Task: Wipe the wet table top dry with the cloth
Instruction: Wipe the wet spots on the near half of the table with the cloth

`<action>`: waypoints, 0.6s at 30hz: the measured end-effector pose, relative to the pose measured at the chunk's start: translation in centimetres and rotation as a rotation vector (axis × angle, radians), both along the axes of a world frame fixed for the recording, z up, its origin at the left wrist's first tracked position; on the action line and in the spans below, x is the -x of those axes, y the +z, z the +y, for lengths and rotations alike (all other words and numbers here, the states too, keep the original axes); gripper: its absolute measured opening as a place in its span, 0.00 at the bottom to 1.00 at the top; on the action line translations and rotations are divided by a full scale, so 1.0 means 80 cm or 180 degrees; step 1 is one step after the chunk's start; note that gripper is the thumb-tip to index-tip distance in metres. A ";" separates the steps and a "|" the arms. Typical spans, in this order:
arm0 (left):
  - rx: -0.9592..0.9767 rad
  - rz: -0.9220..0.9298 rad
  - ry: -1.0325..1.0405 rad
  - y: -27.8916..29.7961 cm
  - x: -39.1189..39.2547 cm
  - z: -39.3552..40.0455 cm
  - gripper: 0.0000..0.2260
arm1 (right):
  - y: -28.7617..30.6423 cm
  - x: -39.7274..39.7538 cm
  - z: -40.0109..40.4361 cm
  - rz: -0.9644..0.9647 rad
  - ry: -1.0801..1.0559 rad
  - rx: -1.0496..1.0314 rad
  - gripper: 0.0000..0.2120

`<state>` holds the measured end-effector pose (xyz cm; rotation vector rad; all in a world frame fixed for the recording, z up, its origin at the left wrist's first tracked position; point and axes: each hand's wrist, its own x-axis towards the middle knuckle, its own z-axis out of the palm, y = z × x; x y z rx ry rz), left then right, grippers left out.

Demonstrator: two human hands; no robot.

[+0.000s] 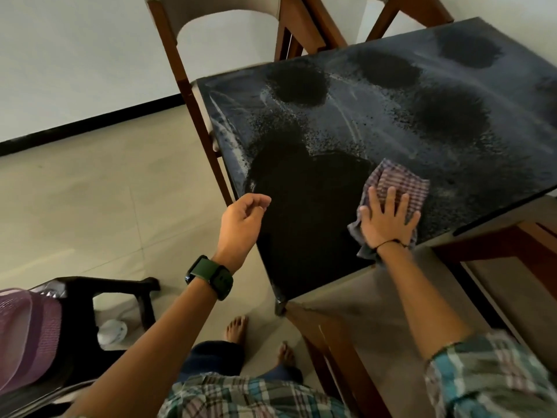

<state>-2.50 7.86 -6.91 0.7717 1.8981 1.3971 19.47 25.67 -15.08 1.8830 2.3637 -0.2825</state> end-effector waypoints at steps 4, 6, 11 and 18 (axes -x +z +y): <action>0.0013 0.0022 -0.0185 0.001 -0.006 0.004 0.15 | -0.004 0.079 -0.145 0.0270 0.1052 -0.0204 0.29; -0.0048 0.0048 -0.0318 0.006 -0.014 0.012 0.15 | 0.002 0.107 -0.203 0.0329 0.1454 -0.0237 0.30; 0.0040 0.0128 -0.0397 0.015 -0.016 0.029 0.13 | 0.004 0.068 -0.231 0.0199 0.2015 -0.0354 0.27; -0.0072 0.0411 -0.0209 0.032 0.004 0.030 0.15 | 0.012 0.166 -0.157 0.0074 0.2261 0.0236 0.25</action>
